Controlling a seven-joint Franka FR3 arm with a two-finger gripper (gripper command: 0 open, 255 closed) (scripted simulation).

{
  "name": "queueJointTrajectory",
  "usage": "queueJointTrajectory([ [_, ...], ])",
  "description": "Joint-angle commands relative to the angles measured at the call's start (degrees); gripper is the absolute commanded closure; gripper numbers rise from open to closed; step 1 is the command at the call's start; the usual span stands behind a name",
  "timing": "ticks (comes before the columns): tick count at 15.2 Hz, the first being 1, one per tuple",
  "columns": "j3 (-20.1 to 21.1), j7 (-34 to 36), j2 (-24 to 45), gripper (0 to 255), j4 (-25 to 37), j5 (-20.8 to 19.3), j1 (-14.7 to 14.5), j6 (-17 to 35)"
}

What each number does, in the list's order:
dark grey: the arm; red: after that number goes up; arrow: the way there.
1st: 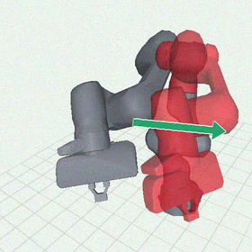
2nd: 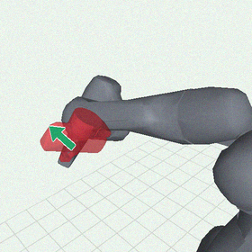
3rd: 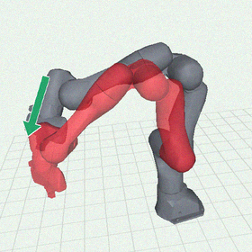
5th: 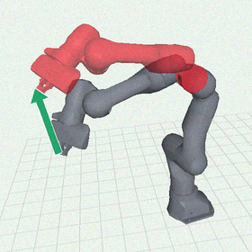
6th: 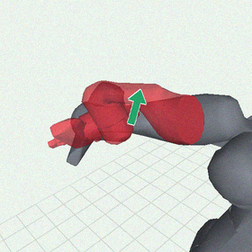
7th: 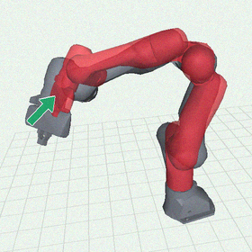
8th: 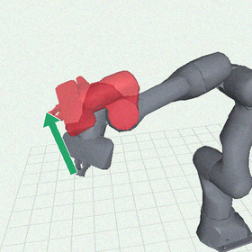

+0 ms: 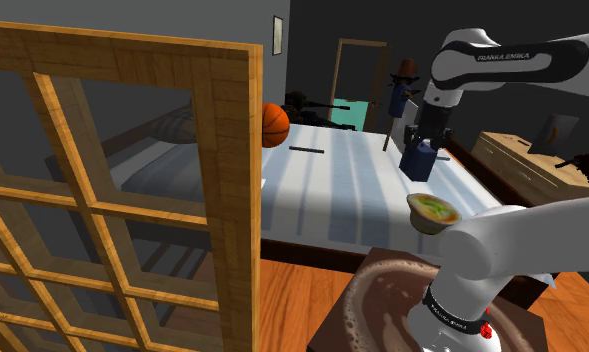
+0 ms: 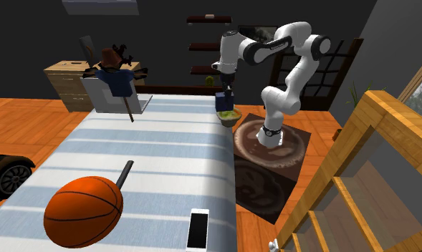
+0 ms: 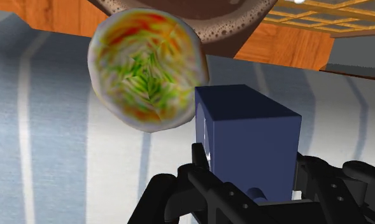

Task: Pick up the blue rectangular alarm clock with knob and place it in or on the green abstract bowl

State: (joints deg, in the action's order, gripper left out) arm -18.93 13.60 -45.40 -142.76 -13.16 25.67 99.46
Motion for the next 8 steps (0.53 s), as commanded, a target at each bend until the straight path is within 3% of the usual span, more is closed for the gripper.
queueJointTrajectory([
  [1,-1.1,-2.0,-3.6,255,-1.0,-1.5,1.7,-2.4],
  [6,-3.7,-6.8,-12.1,255,-3.4,-5.3,6.0,-8.0],
  [8,-4.1,-6.8,-12.4,255,-5.1,-5.7,6.2,-6.7],
])
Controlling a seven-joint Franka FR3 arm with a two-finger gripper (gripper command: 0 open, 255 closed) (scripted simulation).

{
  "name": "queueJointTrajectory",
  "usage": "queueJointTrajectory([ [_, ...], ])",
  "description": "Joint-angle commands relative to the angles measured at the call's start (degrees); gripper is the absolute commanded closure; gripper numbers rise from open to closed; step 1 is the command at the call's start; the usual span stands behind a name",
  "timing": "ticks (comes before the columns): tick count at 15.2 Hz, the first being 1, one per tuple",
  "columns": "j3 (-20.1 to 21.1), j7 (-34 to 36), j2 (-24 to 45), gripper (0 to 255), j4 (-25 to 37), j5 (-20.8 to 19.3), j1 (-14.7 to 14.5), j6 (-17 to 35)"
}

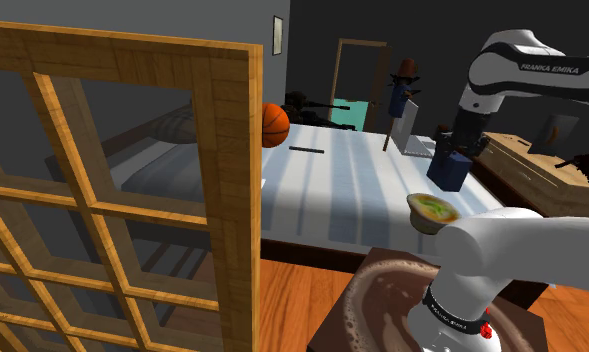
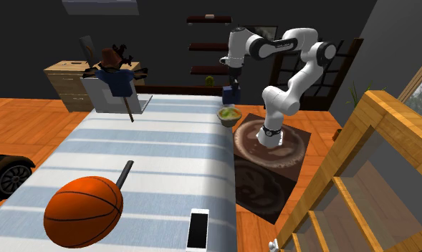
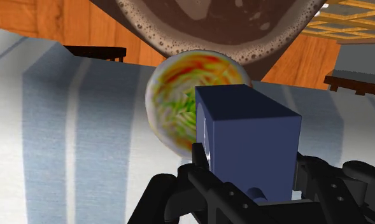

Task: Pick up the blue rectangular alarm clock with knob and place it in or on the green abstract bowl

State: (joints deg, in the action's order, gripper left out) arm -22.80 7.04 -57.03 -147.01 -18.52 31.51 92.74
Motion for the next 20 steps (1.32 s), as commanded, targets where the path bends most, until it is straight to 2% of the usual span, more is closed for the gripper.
queueJointTrajectory([
  [1,-0.4,-0.2,-0.9,255,-1.6,-0.6,0.5,0.7],
  [15,-4.3,0.2,-1.3,255,-12.0,-4.4,2.2,10.6],
  [20,-4.3,0.2,-1.3,255,-12.0,-4.4,2.2,10.6],
])
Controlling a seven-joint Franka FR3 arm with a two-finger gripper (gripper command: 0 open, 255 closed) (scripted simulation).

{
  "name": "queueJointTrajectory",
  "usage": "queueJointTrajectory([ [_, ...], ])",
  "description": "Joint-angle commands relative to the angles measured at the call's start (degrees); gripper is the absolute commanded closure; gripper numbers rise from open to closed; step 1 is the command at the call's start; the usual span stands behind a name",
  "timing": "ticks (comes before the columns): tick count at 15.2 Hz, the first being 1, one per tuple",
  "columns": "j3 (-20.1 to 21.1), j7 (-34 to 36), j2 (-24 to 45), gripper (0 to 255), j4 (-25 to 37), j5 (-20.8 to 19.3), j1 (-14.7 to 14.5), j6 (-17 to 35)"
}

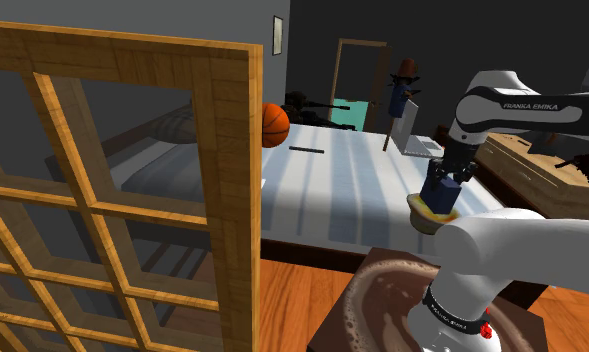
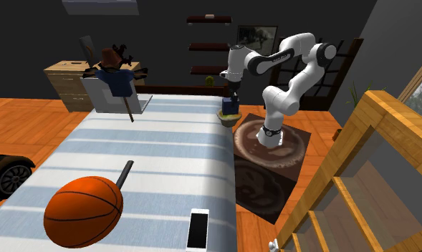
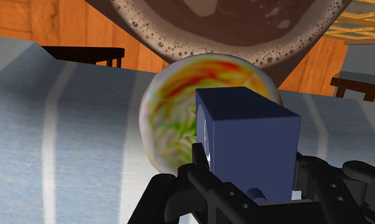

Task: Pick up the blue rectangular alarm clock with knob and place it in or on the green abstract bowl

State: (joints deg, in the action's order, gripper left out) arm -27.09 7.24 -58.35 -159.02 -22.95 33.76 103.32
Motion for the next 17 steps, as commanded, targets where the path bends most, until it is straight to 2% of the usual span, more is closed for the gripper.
queueJointTrajectory([
  [1,0.0,0.0,0.0,255,0.0,0.0,0.0,0.0],
  [2,0.0,0.0,0.0,255,0.0,0.0,0.0,0.0],
  [3,0.0,0.0,0.0,0,0.0,0.0,0.0,0.0],
  [8,0.0,0.0,0.0,0,0.0,0.0,0.0,0.0],
  [12,2.7,-0.3,-0.2,0,6.9,2.7,-1.2,-7.0],
  [17,2.8,-0.3,-0.2,0,6.9,2.7,-1.2,-7.0],
])
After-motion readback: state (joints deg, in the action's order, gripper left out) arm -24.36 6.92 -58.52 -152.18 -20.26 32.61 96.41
